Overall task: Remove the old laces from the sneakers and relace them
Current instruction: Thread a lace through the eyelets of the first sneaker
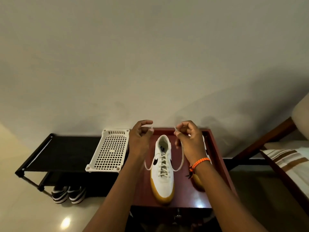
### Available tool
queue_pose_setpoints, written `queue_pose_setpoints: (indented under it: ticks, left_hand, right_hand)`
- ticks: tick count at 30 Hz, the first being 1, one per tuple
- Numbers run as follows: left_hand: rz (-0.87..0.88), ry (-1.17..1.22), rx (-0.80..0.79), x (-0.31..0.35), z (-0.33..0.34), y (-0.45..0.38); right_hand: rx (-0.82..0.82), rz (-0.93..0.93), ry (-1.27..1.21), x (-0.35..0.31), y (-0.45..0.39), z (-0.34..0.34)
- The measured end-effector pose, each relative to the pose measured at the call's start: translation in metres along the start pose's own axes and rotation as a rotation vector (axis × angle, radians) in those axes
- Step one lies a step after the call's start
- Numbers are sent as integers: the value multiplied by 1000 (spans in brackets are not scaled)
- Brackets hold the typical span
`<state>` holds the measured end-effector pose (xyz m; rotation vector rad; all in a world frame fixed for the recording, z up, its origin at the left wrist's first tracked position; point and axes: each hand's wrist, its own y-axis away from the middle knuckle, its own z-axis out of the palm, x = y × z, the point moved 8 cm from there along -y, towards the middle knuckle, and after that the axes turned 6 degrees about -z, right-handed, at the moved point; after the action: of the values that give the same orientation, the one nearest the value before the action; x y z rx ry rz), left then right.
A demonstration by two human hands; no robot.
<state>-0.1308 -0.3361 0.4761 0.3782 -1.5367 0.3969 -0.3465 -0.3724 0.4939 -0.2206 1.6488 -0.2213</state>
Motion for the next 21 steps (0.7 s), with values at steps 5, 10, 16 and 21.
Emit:
queue_pose_setpoints:
  ticks: [5,10,16,21]
  left_hand:
    - [-105,-416,-143,-93,6,-3]
    - [-61,-569,-185,-152,20,-5]
    - [-8,-670,-94,-166,33,-22]
    - [16,-819,-145,-180,40,-35]
  right_hand:
    - [-187,128,267,85,19,4]
    - [-215,228,528,155,34,5]
    - [-152,189,582,182,25,14]
    - [-157,210,629,192,16,25]
